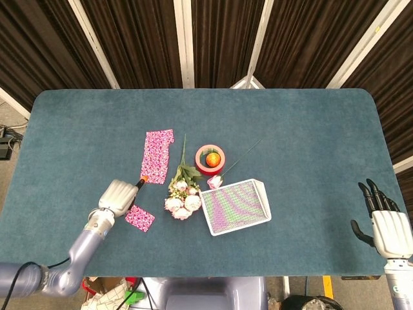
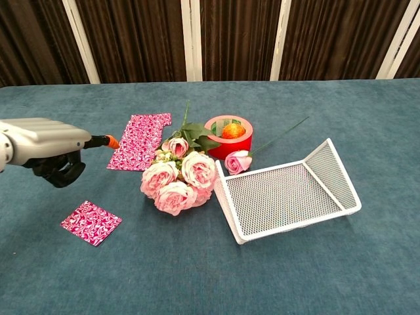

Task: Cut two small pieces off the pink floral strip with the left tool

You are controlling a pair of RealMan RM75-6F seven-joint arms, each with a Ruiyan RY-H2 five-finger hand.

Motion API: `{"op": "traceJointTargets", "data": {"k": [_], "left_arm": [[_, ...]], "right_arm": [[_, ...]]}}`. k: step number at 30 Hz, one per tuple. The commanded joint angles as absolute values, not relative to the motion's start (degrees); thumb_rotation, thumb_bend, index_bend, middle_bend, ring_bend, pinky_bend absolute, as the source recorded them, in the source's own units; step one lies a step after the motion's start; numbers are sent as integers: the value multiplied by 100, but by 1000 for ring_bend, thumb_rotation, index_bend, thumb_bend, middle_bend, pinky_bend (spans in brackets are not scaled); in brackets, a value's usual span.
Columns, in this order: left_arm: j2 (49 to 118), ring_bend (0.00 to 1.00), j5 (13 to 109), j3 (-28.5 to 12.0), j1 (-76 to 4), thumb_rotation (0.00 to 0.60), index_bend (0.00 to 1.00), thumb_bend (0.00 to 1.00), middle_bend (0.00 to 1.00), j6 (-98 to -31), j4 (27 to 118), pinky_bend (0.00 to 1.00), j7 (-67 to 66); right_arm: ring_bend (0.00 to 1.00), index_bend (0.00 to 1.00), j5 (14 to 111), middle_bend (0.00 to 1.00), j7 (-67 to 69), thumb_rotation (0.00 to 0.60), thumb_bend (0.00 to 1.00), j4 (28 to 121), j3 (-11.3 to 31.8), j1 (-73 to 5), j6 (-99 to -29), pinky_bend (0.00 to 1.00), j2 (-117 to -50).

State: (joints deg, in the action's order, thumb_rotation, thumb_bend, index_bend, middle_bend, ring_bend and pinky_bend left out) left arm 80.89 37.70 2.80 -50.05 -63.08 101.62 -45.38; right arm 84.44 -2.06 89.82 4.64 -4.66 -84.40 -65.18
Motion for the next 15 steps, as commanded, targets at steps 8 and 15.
{"op": "traceJointTargets", "data": {"k": [8,15], "left_arm": [[8661,708,2683,-157,-5522,600,0,939,794,-6002,9485,663,-5156],[8880,708,2394,-156,-5646,600,0,939,794,-5912,9237,663,-5319]], "right_arm": [[155,0,8421,50,-169,600,367,8956,470,-478,-8409,264,-6523],[155,0,8424,49,-111,600,367,8938,472,-470,-8425,264,-6518]]}}
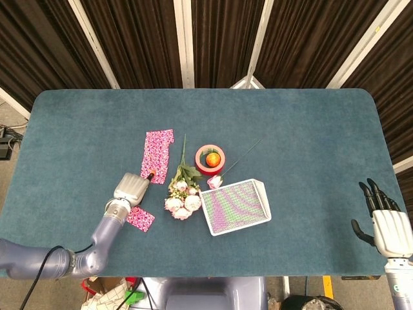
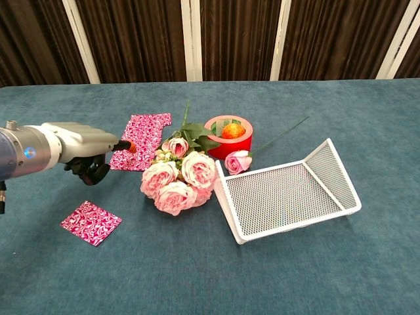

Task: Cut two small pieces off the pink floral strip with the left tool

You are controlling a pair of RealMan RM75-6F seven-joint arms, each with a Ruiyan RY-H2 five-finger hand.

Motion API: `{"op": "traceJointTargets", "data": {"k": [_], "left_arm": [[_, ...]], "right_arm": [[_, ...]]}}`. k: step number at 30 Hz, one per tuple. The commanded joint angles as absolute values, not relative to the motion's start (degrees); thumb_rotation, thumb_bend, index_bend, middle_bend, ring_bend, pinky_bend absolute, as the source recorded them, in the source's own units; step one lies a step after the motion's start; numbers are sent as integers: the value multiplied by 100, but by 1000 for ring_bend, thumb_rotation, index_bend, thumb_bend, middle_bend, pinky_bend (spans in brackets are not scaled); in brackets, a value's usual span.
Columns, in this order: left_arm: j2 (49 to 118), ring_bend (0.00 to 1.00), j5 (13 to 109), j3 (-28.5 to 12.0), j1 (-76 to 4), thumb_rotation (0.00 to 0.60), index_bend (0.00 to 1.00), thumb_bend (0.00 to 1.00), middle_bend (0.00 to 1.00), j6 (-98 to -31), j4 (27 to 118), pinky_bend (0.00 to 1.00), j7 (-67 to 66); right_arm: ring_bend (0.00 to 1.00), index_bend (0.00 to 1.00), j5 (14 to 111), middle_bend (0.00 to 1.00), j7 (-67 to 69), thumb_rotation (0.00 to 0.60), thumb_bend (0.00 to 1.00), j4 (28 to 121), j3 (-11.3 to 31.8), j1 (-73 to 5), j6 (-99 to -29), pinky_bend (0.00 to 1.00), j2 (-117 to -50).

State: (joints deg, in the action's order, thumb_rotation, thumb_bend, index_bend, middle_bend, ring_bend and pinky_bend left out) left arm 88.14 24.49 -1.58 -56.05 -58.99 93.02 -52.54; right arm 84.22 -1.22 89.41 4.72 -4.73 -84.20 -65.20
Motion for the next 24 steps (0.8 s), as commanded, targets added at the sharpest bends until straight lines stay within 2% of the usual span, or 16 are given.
{"op": "traceJointTargets", "data": {"k": [1,24], "left_arm": [[8914,708,2364,-153,-5661,600,0,939,794,-5923,9210,663,-5349],[9019,708,1618,-67,-5815,600,0,939,794,-5978,9128,663,-5701]], "right_arm": [[155,0,8425,49,-98,600,367,8936,474,-467,-8433,264,-6515],[155,0,8461,50,-29,600,367,8920,466,-455,-8464,264,-6500]]}}
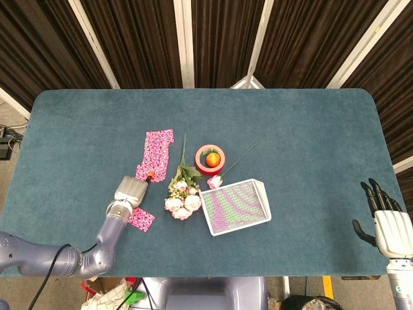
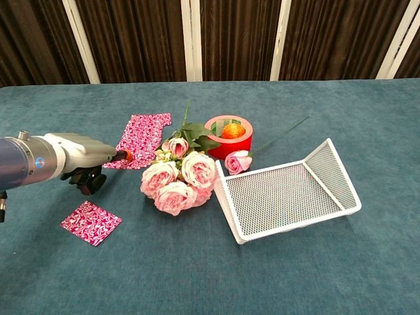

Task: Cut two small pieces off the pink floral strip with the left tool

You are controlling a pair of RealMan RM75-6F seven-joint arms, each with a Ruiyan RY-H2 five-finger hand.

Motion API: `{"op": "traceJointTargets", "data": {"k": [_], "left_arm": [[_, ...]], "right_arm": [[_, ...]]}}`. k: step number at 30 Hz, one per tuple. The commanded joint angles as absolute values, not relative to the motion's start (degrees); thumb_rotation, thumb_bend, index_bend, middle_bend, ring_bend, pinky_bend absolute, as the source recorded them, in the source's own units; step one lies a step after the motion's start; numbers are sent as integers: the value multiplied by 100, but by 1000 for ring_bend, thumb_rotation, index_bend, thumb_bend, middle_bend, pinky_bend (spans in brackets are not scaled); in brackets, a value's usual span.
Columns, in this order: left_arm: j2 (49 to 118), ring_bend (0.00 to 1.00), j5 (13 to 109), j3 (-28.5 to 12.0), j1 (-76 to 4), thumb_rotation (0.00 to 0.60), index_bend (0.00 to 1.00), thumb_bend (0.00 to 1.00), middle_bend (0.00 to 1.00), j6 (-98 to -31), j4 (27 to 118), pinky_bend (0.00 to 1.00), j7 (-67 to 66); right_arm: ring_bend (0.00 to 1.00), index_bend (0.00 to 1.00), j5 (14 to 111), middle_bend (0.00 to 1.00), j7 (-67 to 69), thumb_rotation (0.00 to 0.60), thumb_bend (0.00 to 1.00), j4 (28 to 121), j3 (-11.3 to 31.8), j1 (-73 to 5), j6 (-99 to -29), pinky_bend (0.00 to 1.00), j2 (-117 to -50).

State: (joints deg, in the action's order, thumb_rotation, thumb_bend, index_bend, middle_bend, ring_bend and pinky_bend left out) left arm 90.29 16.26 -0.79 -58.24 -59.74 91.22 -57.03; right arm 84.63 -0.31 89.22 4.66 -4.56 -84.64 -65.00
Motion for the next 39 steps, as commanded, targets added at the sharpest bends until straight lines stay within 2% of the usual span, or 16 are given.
{"op": "traceJointTargets", "data": {"k": [1,26,39], "left_arm": [[9011,708,1617,-59,-5810,600,0,939,794,-5983,9136,663,-5699],[8353,708,2140,316,-5305,600,0,939,794,-5908,9429,663,-5108],[8107,708,2332,507,-5023,600,0,939,794,-5710,9170,664,-4785]], "right_arm": [[155,0,8460,50,-27,600,367,8915,465,-455,-8463,264,-6502],[155,0,8470,50,-99,600,367,8976,452,-473,-8432,264,-6509],[155,0,8506,50,-96,600,367,9005,431,-492,-8406,264,-6508]]}}
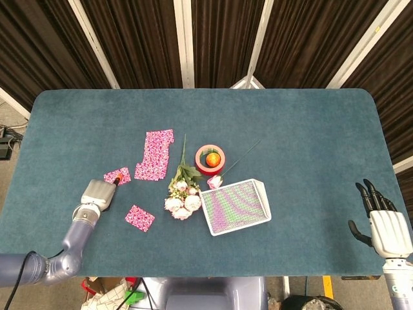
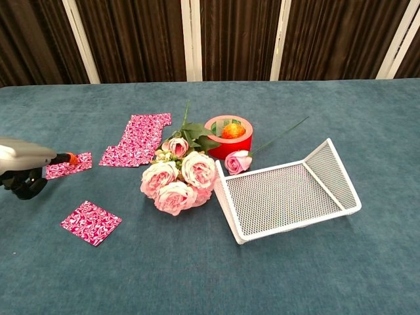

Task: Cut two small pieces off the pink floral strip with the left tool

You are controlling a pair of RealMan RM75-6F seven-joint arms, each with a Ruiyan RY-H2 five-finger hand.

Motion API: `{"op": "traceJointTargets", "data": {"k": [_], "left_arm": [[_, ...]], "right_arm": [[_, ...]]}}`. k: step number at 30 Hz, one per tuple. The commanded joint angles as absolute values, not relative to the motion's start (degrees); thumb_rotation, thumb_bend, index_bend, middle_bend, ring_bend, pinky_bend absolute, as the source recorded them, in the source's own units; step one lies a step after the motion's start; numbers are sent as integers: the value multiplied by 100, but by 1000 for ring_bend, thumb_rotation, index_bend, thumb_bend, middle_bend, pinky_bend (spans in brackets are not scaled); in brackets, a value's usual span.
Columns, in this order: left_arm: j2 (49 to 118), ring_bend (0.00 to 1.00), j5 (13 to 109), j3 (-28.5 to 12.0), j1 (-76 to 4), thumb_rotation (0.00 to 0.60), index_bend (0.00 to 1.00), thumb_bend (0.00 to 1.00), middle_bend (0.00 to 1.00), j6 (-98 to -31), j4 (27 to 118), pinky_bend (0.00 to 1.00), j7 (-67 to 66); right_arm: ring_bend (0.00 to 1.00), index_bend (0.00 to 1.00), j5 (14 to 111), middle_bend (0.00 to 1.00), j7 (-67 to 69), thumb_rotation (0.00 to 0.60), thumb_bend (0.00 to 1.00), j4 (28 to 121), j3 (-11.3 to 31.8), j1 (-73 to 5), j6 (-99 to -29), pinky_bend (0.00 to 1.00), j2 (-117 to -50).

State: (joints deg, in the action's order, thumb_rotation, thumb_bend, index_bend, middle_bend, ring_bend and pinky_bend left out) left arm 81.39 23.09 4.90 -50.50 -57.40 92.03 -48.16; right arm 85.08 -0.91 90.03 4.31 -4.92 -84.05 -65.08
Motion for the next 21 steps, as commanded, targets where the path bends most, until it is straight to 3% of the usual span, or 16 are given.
{"op": "traceJointTargets", "data": {"k": [1,15,21], "left_arm": [[8097,708,2342,513,-5013,600,0,939,794,-5703,9160,663,-4775],[7813,708,2465,596,-4766,600,0,938,794,-5603,9019,664,-4503],[7614,697,3434,423,-4607,600,0,889,775,-5565,9207,662,-3892]], "right_arm": [[155,0,8505,49,-99,600,367,9005,431,-492,-8404,264,-6509],[155,0,8520,49,-106,600,367,9011,417,-498,-8396,264,-6509],[155,0,8527,49,-145,600,367,9021,416,-512,-8384,264,-6522]]}}
